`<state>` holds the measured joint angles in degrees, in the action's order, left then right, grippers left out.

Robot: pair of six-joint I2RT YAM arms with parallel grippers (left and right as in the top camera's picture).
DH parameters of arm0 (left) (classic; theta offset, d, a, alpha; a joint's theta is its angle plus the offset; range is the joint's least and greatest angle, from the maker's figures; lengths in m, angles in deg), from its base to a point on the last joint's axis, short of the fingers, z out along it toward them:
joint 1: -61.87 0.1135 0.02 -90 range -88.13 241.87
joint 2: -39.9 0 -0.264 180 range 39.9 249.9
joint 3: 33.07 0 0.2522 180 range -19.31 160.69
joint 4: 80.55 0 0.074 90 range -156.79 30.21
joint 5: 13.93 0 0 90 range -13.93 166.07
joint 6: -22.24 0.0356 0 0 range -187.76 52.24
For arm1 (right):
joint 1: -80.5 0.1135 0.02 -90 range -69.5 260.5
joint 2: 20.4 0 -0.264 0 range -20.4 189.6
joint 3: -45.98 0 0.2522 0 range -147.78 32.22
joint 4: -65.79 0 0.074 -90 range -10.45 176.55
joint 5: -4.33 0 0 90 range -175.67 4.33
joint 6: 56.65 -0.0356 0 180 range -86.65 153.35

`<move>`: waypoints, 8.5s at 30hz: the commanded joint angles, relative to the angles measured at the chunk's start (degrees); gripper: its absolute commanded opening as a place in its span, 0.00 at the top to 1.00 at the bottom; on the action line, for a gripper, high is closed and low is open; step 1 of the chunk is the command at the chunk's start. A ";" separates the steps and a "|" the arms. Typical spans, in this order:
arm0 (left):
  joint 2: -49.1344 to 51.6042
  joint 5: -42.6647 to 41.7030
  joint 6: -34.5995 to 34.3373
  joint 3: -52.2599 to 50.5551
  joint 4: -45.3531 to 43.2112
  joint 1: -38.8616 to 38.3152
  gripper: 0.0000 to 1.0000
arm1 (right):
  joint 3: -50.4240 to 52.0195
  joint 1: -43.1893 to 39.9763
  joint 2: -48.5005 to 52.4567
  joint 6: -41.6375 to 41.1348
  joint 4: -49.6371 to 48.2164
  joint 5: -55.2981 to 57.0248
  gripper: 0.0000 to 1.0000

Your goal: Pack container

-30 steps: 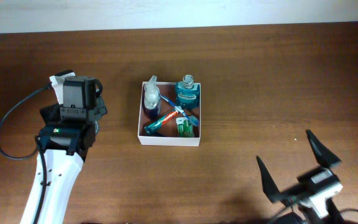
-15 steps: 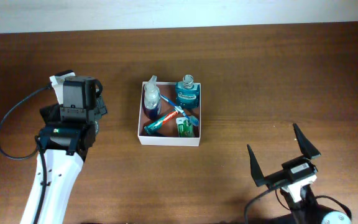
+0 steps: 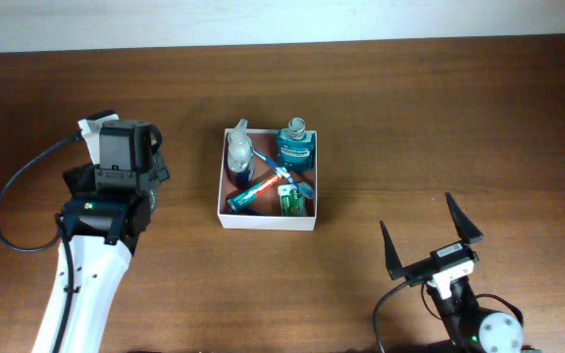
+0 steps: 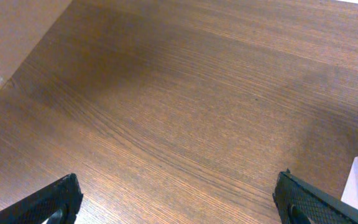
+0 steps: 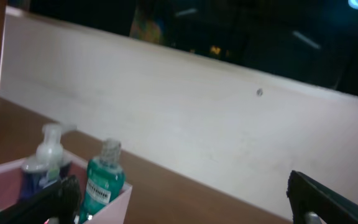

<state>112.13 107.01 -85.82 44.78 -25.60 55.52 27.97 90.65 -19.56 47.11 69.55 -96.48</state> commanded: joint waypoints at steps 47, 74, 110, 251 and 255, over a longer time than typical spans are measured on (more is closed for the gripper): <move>0.20 0.79 -0.76 0.83 0.07 0.13 0.01 | 3.93 -2.73 -0.59 -0.04 13.88 3.96 0.01; -11.26 0.79 -0.76 0.68 0.50 0.13 0.01 | 3.93 -2.73 -0.59 -0.04 13.88 3.96 0.01; -57.61 -11.39 -0.76 -8.35 22.34 4.55 0.01 | 3.93 -2.73 -0.59 -0.04 13.88 3.96 0.01; -71.93 -28.63 23.54 -63.58 -36.63 5.03 0.01 | 3.93 -2.73 -0.59 -0.04 13.88 3.96 0.01; -71.93 -28.63 23.54 -63.58 -36.63 5.03 0.01 | 3.93 -2.73 -0.59 -0.04 13.88 3.96 0.01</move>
<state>40.74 79.23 -63.40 -18.30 -62.26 60.20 31.64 88.40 -19.60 47.09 83.01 -93.18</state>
